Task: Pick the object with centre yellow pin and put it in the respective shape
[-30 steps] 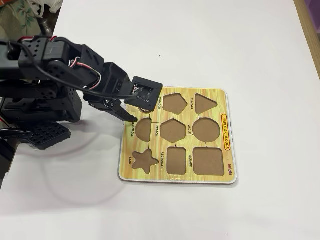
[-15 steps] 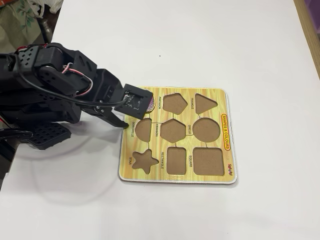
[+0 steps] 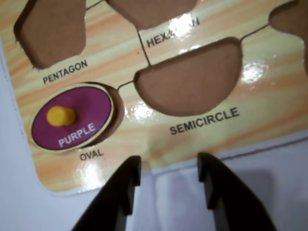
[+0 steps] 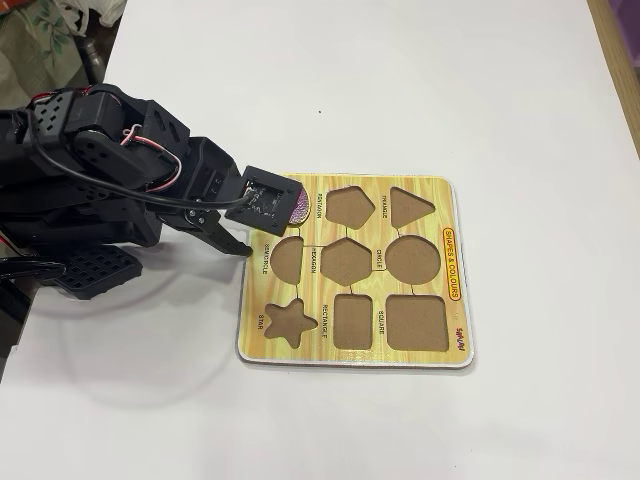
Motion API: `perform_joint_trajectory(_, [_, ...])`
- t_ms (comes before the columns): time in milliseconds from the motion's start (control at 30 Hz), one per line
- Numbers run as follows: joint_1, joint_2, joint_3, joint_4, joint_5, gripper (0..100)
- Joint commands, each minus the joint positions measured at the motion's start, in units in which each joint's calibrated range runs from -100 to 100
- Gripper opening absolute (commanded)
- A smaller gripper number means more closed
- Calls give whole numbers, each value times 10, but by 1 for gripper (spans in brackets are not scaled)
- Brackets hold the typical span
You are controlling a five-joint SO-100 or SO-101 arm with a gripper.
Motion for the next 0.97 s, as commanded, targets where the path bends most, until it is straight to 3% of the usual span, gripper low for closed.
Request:
perform_joint_trajectory(0, [4, 2, 3, 11, 51, 14])
perform_joint_trajectory(933, [3, 2, 3, 12, 57, 15])
